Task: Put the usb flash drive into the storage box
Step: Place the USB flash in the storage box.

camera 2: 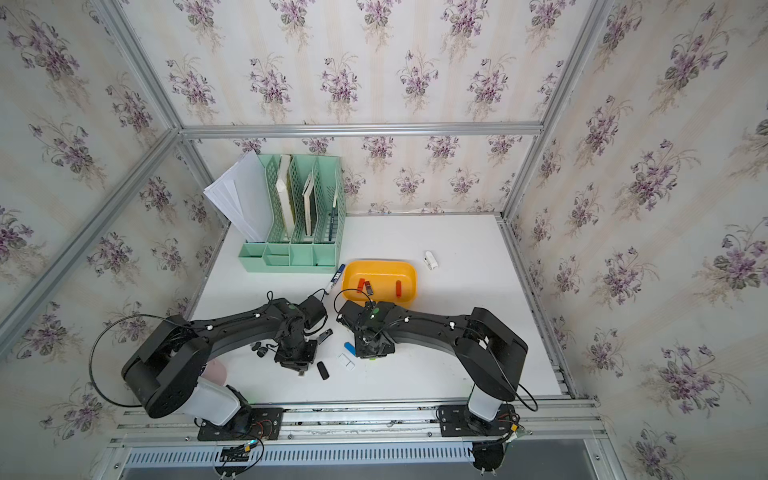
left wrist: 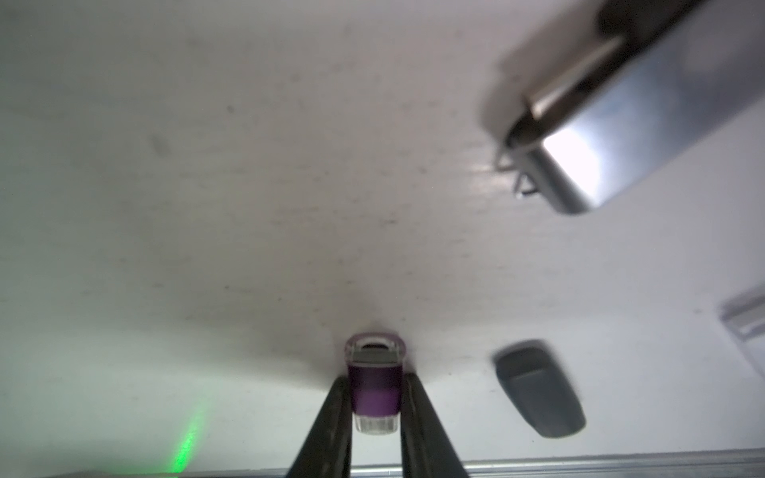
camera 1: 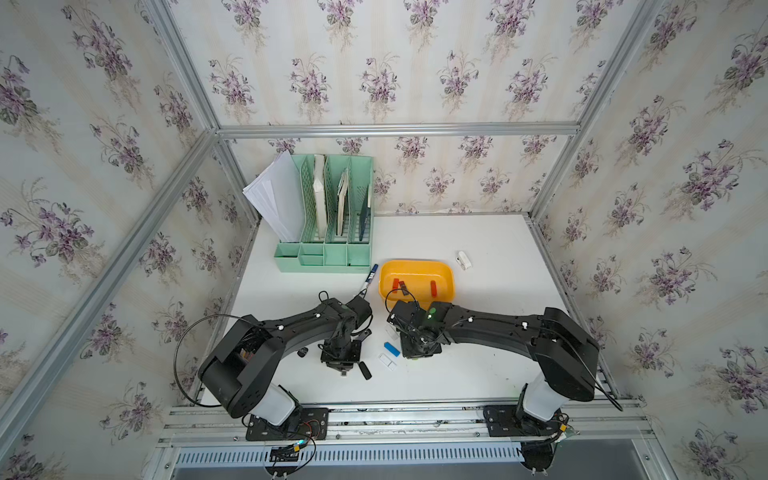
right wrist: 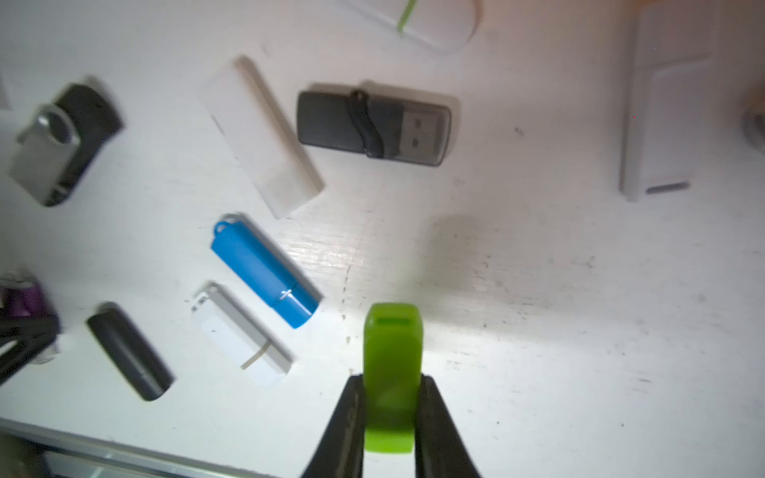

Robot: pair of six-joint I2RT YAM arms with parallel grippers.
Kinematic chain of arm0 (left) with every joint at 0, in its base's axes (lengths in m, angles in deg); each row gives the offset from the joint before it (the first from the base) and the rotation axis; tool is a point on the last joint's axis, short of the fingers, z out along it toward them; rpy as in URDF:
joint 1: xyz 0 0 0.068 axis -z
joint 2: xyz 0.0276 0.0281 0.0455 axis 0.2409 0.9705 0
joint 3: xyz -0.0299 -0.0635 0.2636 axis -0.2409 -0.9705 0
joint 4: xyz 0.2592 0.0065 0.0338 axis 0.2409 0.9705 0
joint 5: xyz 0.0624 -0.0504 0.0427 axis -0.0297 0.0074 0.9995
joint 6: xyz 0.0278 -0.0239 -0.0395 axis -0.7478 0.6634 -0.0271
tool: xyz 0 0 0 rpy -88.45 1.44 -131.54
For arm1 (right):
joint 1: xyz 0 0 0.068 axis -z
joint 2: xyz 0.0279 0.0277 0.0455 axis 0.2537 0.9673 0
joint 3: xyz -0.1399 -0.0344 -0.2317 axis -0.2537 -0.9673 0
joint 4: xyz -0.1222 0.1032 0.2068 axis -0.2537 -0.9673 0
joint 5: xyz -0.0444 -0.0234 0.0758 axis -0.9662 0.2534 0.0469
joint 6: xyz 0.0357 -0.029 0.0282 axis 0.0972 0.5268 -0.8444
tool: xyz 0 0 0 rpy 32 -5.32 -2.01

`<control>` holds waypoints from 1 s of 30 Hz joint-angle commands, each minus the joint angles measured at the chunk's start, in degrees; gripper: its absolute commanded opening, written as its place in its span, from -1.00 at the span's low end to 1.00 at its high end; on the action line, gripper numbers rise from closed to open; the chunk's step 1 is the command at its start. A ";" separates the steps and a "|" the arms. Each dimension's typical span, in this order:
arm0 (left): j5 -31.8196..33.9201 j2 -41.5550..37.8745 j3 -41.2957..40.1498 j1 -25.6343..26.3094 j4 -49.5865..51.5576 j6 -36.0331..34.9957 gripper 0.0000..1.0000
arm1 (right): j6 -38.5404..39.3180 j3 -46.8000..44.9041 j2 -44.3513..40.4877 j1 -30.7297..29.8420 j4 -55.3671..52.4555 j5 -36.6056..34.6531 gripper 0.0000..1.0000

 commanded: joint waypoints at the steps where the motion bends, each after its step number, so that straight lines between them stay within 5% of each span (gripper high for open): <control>1: 3.05 1.49 -1.13 0.02 -0.47 -0.49 -0.52 | 2.12 3.28 -1.72 2.12 -4.19 -3.48 -0.74; 14: 3.72 2.44 3.02 0.03 2.78 -1.17 -0.53 | 18.38 21.16 5.25 19.22 -6.52 -5.06 -0.76; 30: 5.49 1.15 12.02 -0.50 10.19 -2.81 -0.52 | 24.50 24.94 21.07 25.00 0.83 -3.32 -0.77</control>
